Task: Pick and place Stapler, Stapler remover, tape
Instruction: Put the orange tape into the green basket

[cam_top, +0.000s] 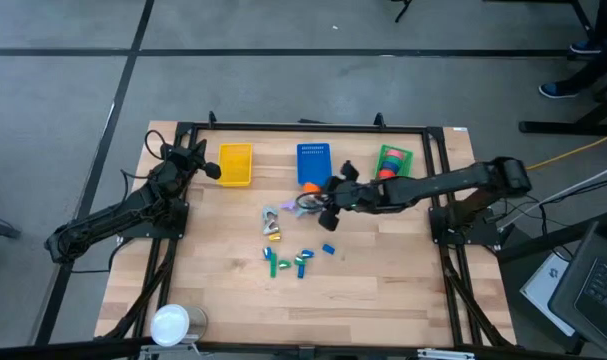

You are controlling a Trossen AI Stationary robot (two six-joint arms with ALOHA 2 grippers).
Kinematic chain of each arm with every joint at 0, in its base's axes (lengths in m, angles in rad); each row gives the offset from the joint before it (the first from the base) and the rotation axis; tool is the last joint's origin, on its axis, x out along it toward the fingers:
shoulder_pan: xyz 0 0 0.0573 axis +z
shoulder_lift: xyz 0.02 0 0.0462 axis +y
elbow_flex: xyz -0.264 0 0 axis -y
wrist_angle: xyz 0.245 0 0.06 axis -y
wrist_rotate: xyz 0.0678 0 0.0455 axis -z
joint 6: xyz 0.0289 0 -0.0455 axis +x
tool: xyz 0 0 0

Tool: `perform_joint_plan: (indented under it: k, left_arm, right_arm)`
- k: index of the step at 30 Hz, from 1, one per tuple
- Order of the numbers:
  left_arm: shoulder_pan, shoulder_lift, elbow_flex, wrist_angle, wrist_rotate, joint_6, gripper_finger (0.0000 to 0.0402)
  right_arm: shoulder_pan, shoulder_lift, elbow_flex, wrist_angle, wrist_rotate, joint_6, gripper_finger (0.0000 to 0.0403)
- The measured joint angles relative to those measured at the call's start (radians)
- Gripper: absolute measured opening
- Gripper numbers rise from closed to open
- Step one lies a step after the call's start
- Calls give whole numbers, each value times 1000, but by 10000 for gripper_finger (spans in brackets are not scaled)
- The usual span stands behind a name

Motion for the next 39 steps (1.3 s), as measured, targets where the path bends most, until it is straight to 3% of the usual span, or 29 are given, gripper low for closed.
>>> perform_joint_plan:
  k: [4, 10, 18, 21, 28, 39]
  left_arm:
    - [0, 0, 0, -2, 0, 0, 1]
    - [0, 0, 0, 0, 0, 0, 1]
    - [0, 0, 0, 0, 0, 0, 1]
    - [0, 0, 0, 0, 0, 0, 1]
    - [0, 0, 0, 0, 0, 0, 1]
    - [0, 0, 0, 0, 0, 0, 1]
  right_arm:
    - [-11, -152, -138, 4, 12, 97, 110]
    - [-11, -348, -312, -2, 140, 246, 111]
    - [-11, -489, -351, -301, 372, 485, 108]
    - [-12, -519, -349, -410, 414, 567, 109]
    - [-35, -534, -349, -676, 414, 797, 110]
    - [-96, -534, -357, -832, 361, 986, 110]
